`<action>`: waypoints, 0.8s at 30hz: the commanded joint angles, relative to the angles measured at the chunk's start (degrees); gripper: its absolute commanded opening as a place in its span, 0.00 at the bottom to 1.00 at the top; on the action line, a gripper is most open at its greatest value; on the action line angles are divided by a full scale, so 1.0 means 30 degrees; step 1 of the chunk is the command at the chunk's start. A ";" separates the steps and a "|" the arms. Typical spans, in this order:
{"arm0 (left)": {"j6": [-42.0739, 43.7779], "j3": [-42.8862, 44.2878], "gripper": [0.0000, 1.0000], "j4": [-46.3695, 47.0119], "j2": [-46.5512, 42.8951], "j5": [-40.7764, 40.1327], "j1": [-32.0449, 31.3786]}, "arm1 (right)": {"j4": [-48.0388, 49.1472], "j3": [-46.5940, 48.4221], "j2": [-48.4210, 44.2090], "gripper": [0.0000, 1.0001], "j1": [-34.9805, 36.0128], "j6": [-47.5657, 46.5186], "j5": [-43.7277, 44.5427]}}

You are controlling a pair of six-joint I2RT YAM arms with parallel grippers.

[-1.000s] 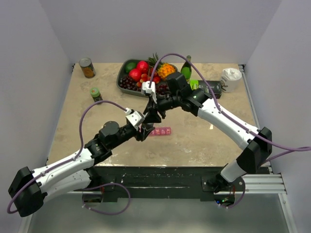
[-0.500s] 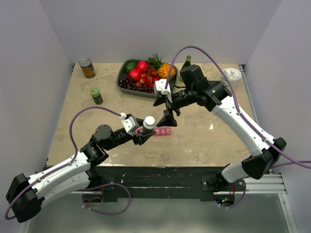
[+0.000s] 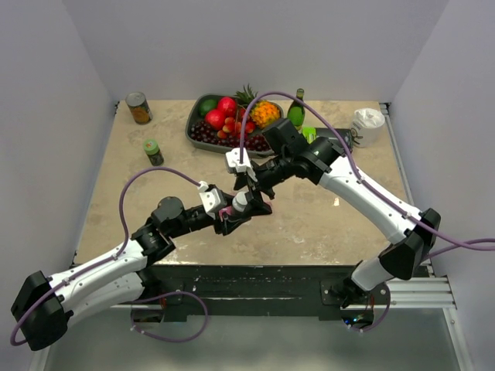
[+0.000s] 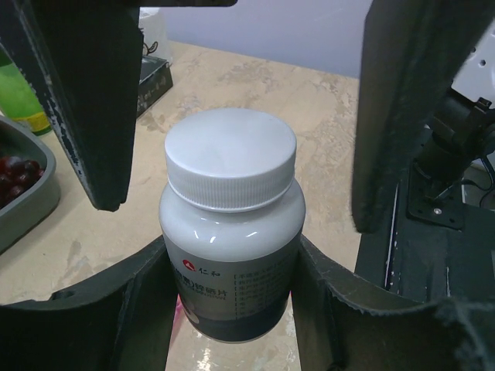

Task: Sort the pills into containers

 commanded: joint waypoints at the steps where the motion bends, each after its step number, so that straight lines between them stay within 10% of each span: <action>1: 0.0190 0.0926 0.00 0.1333 -0.0079 0.0451 0.0076 | 0.0305 -0.0008 0.0114 0.84 -0.0019 0.0222 0.0821; 8: 0.0131 0.0926 0.00 0.1538 -0.0050 0.0480 0.0105 | 0.0540 -0.0477 0.0085 0.58 -0.0019 0.0427 0.1027; 14: 0.0044 0.0955 0.01 0.1568 -0.0284 0.0246 0.0134 | 0.0421 -0.0536 0.0056 0.11 -0.0048 0.0397 0.0880; 21: -0.0016 0.1101 0.67 0.0810 -0.0490 0.0625 0.0193 | 0.0744 -0.1559 -0.0880 0.06 -0.1275 0.0719 0.0559; 24: 0.0131 0.1218 0.80 0.0165 -0.0490 0.0918 0.0251 | 0.1124 -0.2319 -0.1525 0.06 -0.2506 0.0895 0.0440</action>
